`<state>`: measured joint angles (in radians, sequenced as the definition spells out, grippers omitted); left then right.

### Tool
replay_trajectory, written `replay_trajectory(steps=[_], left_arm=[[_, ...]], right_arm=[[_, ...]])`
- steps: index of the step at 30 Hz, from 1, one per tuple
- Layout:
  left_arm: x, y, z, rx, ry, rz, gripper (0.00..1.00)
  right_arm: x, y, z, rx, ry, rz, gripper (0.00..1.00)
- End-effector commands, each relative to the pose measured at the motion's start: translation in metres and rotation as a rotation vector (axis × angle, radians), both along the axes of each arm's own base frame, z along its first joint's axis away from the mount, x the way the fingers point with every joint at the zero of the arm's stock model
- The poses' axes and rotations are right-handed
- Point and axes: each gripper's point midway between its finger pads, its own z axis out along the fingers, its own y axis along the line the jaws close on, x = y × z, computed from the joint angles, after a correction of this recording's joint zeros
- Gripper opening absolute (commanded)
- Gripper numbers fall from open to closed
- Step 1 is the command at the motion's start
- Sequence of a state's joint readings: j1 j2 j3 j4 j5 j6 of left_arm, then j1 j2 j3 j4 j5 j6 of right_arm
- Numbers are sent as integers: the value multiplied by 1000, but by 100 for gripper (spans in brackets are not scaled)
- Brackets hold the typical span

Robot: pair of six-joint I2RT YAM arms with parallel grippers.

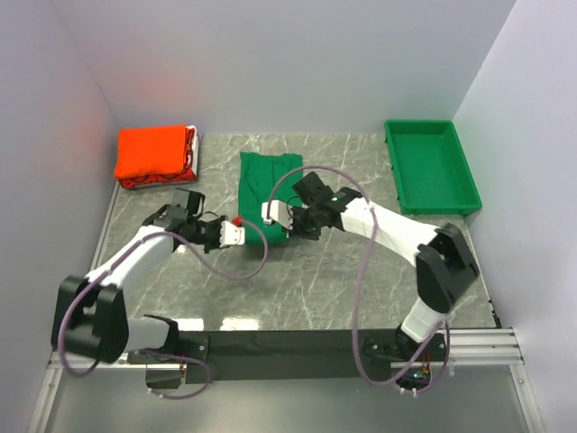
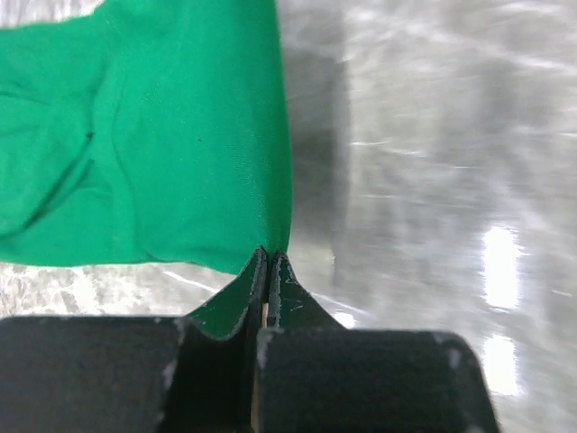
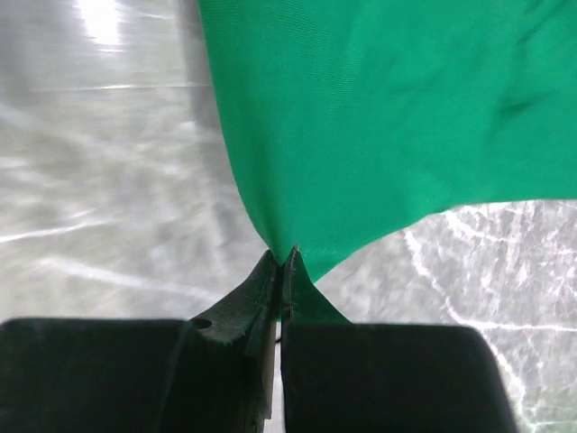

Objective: Fold and stack the t-shirts
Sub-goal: Fold the tshirt

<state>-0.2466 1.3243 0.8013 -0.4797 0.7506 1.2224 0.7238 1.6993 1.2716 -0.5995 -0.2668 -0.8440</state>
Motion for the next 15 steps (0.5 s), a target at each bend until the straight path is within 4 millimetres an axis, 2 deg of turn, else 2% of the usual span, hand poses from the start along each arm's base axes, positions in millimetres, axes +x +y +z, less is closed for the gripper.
replay_trajectory(steps=[1,3,4,6,7,10,12,15], left_arm=[[-52,-4,15,-48,52,-105,1],[-76,-4,19,-65,93,-135,1],[-85,-5,28,-78,69,-157,1],[-109,-3,31,-81,108,-187,1],[-118,-4,40,-102,85,-207,1],[-140,-3,57,-135,100,-213,1],[-144,-5,73,-162,95,-201,1],[-144,-7,94,-195,114,-163,1]], right_arm=[[-44,-12,29,23,67,30,0],[-59,-14,35,33,88,56,0],[-75,-18,40,31,102,78,0],[-95,-19,46,46,123,120,0],[-109,-23,52,53,121,147,0],[-135,-29,62,83,99,208,0],[-142,-31,67,102,93,215,0],[-137,-32,76,119,67,189,0]])
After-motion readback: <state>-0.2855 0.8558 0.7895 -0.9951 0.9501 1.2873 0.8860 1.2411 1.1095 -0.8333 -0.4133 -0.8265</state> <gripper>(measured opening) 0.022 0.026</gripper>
